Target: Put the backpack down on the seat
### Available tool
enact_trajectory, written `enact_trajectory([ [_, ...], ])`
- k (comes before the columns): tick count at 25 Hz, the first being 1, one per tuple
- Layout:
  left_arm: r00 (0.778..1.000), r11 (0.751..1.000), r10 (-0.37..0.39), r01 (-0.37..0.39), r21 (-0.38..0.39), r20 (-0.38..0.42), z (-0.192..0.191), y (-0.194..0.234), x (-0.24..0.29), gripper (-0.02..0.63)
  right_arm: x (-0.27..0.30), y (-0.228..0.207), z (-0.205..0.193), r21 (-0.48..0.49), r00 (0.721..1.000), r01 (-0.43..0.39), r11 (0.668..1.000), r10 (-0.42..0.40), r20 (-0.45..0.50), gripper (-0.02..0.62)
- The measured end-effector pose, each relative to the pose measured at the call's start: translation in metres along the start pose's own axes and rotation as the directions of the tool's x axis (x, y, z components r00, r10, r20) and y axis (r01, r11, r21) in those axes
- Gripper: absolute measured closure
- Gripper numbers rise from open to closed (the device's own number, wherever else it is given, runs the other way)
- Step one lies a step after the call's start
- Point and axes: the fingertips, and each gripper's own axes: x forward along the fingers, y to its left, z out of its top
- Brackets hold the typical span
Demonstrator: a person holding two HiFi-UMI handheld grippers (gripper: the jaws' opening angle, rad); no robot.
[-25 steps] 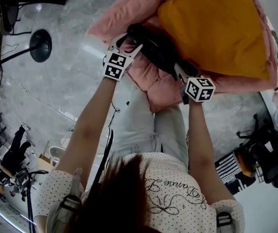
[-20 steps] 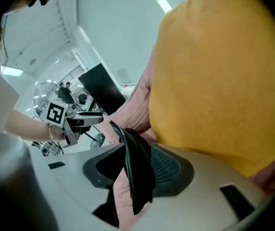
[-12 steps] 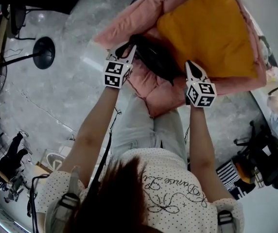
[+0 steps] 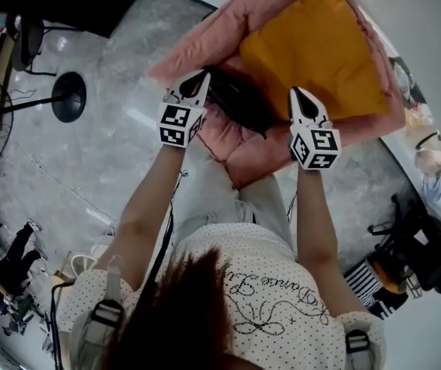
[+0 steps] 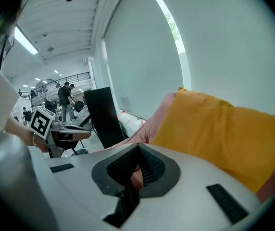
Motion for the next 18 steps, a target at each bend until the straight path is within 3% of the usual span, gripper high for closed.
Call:
enact_trajectory([
  [8,0.993,0.997,-0.009,0.0,0.076,0.119,0.072,-0.023,-0.028,0.601,-0.042,0.016,0.087,-0.084,0.985,0.03,0.996,-0.016,0.17,0.584],
  [18,0.961,0.994,-0.007,-0.024,0.109,0.278,0.15,-0.046,-0.073,0.601,-0.096,0.039,0.16,-0.111,0.943,0.027,0.993,0.012,0.334,0.584],
])
